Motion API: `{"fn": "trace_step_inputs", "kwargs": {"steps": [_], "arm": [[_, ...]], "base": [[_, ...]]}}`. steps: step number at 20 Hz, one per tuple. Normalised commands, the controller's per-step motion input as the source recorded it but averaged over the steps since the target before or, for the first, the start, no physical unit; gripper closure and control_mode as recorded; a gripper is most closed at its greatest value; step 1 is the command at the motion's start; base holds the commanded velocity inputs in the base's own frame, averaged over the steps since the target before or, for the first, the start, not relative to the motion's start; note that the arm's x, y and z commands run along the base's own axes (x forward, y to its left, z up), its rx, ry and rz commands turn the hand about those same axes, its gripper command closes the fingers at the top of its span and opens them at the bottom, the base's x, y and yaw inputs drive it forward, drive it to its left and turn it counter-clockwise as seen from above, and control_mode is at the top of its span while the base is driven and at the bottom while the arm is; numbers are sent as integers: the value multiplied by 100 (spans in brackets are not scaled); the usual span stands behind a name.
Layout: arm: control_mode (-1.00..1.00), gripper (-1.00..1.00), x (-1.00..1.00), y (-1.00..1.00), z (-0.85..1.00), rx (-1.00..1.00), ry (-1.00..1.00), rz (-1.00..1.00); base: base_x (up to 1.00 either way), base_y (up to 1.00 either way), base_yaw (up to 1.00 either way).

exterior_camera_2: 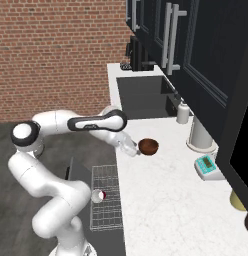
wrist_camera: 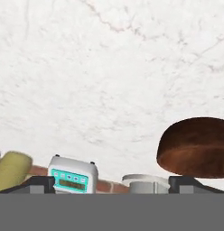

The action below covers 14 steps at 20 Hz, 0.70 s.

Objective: Pick up the cup and bowl from the counter, place them in the dishwasher, and close the dishwasher door.

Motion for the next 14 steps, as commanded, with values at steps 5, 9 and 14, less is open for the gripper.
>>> {"fn": "trace_step_inputs", "kwargs": {"steps": [5,9,14], "arm": [[-100,-100,29,-1,84,30,24,0],[-100,-100,36,-1,72,33,35,0],[-100,-100,45,-1,62,34,45,0]], "base": [[0,0,0],[0,0,0],[0,0,0]]}}
